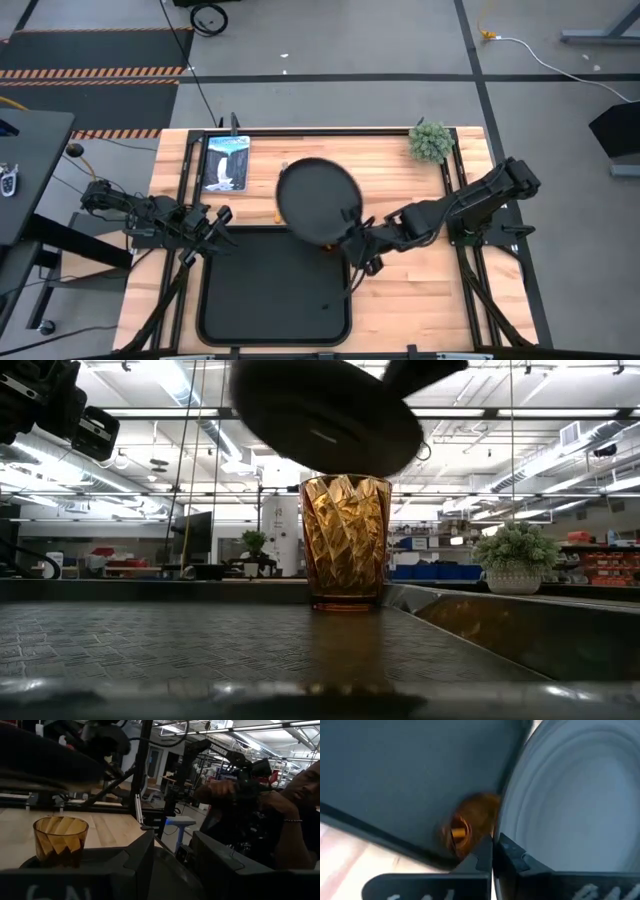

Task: Pick and place plate/cup/fork/spoon on tray
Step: Put the black plate below the orange cup on the black serving tray, then put the orange fork to the left of the black plate on the black serving tray

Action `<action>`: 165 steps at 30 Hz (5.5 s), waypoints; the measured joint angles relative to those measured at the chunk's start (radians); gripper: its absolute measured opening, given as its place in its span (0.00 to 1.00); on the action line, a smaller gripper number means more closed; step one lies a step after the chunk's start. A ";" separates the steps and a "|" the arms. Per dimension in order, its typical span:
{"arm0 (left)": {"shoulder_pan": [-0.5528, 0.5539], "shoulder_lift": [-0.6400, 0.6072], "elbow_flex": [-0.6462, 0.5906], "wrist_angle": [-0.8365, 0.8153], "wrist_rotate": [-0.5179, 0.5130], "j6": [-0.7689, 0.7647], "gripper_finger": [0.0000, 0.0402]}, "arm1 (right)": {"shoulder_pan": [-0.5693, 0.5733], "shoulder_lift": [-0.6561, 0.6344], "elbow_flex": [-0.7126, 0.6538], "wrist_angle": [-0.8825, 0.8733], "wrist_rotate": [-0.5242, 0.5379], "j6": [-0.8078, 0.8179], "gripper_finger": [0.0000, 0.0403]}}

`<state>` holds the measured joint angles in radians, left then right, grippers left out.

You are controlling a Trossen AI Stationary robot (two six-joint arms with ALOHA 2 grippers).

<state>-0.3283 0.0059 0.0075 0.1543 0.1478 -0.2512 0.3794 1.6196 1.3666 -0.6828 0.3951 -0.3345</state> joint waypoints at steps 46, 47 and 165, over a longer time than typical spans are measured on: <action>0.000 0.014 0.000 0.005 -0.001 0.000 0.35 | 0.064 0.377 0.339 -0.017 -0.484 -0.500 0.03; 0.000 0.014 0.000 0.005 -0.001 0.000 0.35 | 0.063 0.377 0.328 0.002 -0.497 -0.498 0.03; 0.154 0.551 0.031 0.183 -0.894 -0.023 0.35 | 0.043 -0.572 -0.721 1.163 0.156 0.138 0.32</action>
<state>-0.1740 0.5568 0.0382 0.3376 -0.7459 -0.2741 0.4224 1.0471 0.6453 0.4803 0.5514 -0.1965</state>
